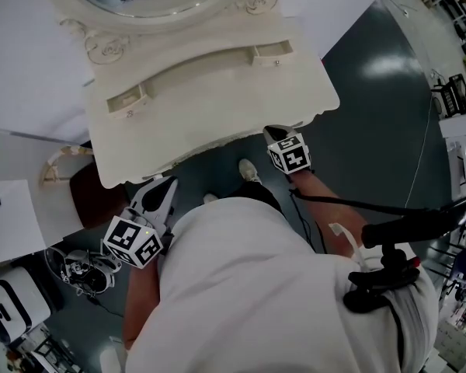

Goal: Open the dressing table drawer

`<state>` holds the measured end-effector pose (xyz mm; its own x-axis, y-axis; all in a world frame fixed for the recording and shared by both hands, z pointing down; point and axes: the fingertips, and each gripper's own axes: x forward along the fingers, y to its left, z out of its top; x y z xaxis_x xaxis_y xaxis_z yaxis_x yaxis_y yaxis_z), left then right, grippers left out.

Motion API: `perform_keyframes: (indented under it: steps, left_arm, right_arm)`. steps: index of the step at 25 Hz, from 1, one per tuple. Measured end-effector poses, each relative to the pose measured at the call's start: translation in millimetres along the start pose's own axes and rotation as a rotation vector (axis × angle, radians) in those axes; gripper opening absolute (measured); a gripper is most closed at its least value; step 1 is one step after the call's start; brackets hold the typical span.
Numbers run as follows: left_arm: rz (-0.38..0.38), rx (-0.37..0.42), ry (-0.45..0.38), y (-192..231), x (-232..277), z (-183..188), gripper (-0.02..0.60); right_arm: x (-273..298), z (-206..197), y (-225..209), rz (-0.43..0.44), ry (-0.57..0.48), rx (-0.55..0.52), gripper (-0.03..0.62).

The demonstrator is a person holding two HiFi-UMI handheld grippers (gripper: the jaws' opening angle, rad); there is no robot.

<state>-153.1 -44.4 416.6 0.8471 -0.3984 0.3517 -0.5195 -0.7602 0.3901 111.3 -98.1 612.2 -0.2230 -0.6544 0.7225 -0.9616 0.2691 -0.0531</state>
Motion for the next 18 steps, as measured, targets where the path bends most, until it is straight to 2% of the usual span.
perform_keyframes:
  steps: [7,18]
  left_arm:
    - [-0.011,0.005,-0.002,-2,-23,-22,-0.002]
    - [0.007,-0.036,-0.017,0,-50,-49,-0.003]
  right_arm:
    - [-28,-6,43,0.015,-0.027,-0.050,0.002]
    - [-49,4,99,0.074,-0.057,-0.121,0.000]
